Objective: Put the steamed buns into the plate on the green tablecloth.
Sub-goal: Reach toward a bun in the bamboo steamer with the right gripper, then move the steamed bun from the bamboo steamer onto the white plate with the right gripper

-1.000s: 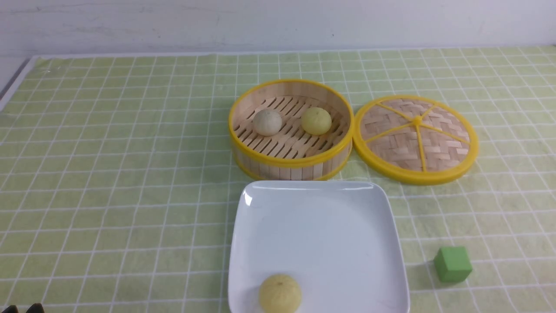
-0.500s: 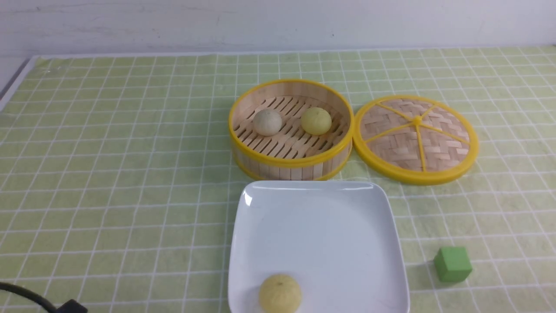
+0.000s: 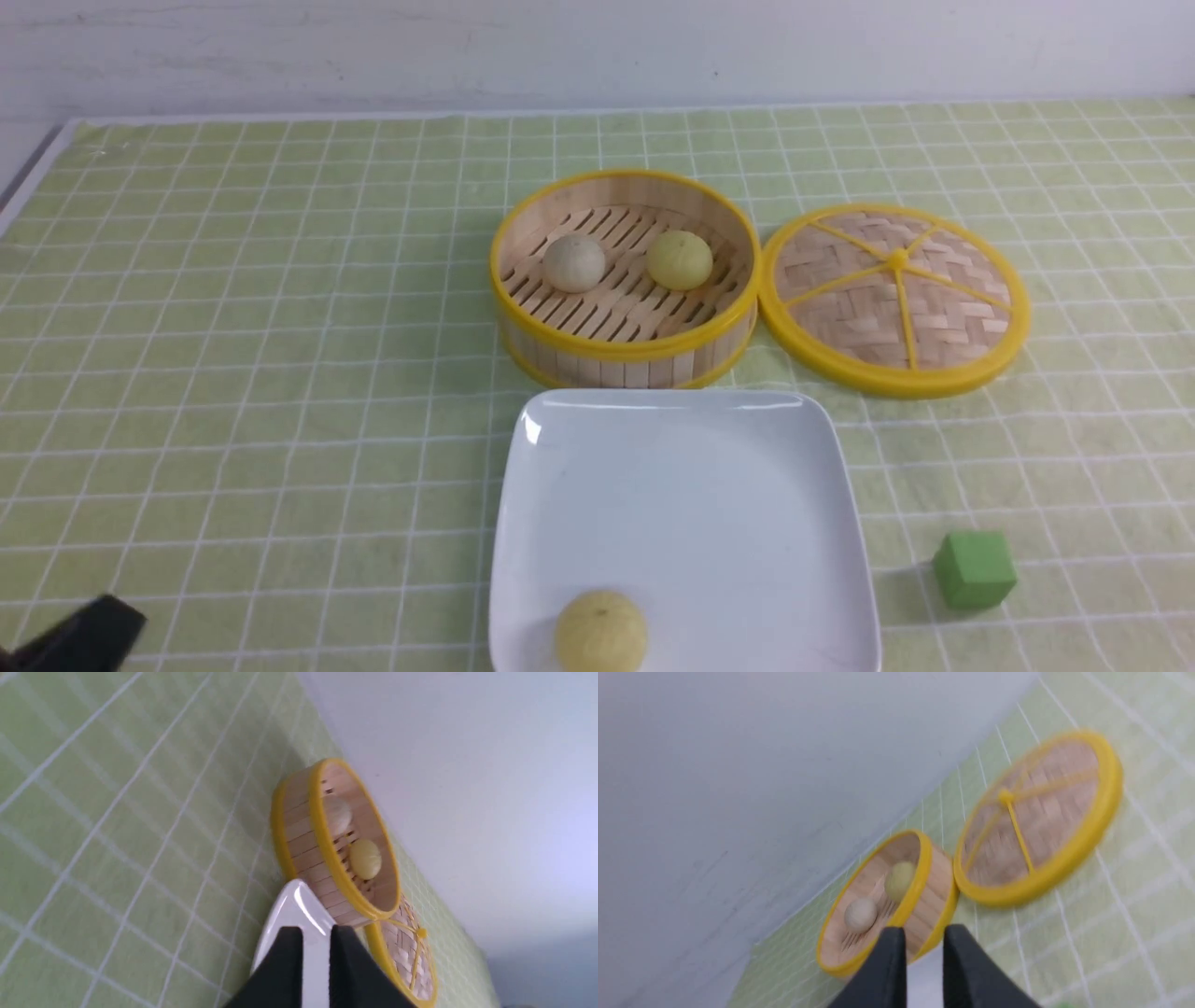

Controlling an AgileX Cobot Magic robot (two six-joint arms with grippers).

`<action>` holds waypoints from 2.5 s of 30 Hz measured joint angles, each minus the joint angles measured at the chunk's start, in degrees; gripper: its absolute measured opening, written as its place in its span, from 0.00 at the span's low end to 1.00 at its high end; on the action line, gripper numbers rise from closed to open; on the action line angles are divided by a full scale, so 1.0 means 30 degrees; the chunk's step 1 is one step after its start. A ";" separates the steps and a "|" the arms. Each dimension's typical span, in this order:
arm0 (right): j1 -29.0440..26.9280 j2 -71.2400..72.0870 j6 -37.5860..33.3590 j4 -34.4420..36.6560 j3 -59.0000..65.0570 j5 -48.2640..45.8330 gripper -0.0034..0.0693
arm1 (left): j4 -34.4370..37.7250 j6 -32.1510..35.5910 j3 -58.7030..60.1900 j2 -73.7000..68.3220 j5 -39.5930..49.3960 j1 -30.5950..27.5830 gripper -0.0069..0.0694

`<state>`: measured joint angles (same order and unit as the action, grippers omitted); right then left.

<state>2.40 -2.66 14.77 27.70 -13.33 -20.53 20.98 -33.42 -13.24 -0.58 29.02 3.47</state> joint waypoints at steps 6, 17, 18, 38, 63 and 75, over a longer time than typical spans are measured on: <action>0.0000 -0.6133 -0.2045 -0.6790 -0.4617 -0.5949 0.03 | -0.4407 0.1071 -0.4670 -0.5671 0.6833 0.0000 0.09; 0.3910 -2.0016 -1.3204 0.4368 -0.8567 -0.7292 0.07 | -0.3833 0.6841 -0.6891 -1.5951 0.9853 0.0000 0.10; 0.4340 -2.1127 -1.3871 0.4832 -0.9329 -0.7214 0.08 | -0.3304 0.7379 -0.6891 -1.6369 0.9573 0.0000 0.11; 0.6223 -3.7955 -1.2294 -0.0361 -2.7571 -0.5576 0.56 | -0.0996 0.9535 -0.6891 -1.7531 0.7899 0.0000 0.58; 0.6604 -3.7396 -1.1386 -0.3994 -3.2031 -1.3184 0.06 | -0.0352 0.9238 -0.6891 -1.7531 0.8553 0.0000 0.58; 0.8223 -3.5946 -1.0902 -0.2650 -2.5290 -1.5436 0.11 | -0.0292 0.9238 -0.6891 -1.7531 0.8687 0.0023 0.58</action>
<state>27.07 -110.50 -17.94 19.75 -89.20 -66.84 20.11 -5.71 -33.92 -53.18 55.08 3.54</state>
